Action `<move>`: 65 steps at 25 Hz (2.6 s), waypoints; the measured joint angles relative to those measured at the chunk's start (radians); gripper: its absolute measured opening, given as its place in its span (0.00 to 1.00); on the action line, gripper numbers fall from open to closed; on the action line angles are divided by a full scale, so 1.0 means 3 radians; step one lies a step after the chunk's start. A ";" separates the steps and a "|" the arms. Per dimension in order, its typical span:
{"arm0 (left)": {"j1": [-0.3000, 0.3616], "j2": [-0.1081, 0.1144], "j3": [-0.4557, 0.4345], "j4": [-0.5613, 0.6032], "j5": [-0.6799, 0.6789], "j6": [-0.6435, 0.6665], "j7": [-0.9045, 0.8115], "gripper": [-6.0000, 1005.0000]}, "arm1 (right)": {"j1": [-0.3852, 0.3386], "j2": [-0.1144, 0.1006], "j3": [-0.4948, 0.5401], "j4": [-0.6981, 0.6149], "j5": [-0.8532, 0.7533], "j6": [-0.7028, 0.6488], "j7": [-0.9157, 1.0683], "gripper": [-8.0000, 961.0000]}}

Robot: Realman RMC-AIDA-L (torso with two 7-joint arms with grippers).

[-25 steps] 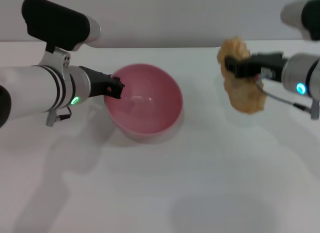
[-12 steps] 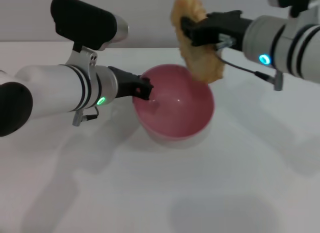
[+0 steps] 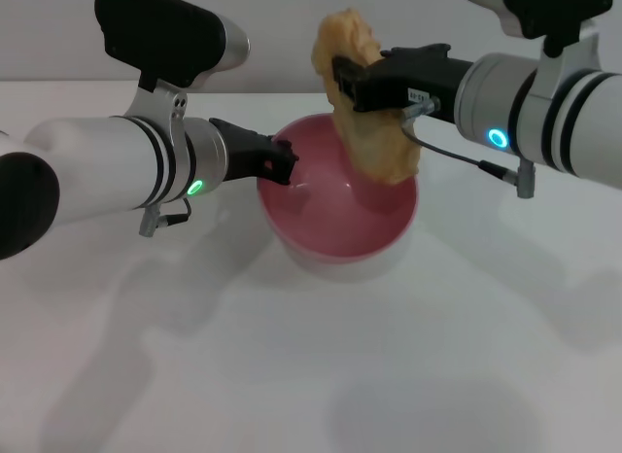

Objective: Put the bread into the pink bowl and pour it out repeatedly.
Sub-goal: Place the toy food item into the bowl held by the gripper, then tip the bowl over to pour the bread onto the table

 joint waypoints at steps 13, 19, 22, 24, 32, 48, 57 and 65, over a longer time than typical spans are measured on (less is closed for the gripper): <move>-0.0003 0.0005 -0.0002 -0.0004 0.0008 0.0068 0.0022 0.06 | -0.0037 -0.0010 0.0030 0.0020 0.0035 -0.0036 -0.0028 0.60; 0.0019 0.0002 0.0005 -0.0076 0.0041 0.0208 0.0265 0.07 | -0.0290 0.0003 0.0111 -0.0288 -0.0237 -0.0277 -0.0062 0.72; 0.0046 0.0003 0.0003 -0.0111 0.0054 0.0262 0.0472 0.07 | -0.0674 0.0013 0.0328 -0.0510 -0.0625 -0.0658 -0.0072 0.77; 0.0057 0.0003 0.0001 -0.0118 0.0057 0.0274 0.0579 0.07 | -0.0926 0.0013 0.0491 -0.0538 -0.0738 -0.0912 -0.0098 0.77; 0.0023 -0.0010 0.0057 -0.0121 0.0635 0.0342 0.0931 0.07 | -0.1485 0.0021 0.0798 -0.0362 -0.0583 -0.1074 -0.0175 0.77; -0.0136 -0.0025 0.0414 0.0037 0.2075 0.0275 0.0951 0.07 | -0.1494 0.0005 0.0573 -0.0070 -0.0421 -0.1087 -0.0199 0.77; -0.0155 -0.0041 0.0753 0.0038 0.2985 0.0165 0.0681 0.07 | -0.1496 0.0005 0.0572 -0.0056 -0.0420 -0.1071 -0.0203 0.77; -0.0168 -0.0041 0.1020 0.0022 0.3616 0.0049 0.0446 0.07 | -0.1464 0.0005 0.0567 -0.0056 -0.0421 -0.1068 -0.0203 0.77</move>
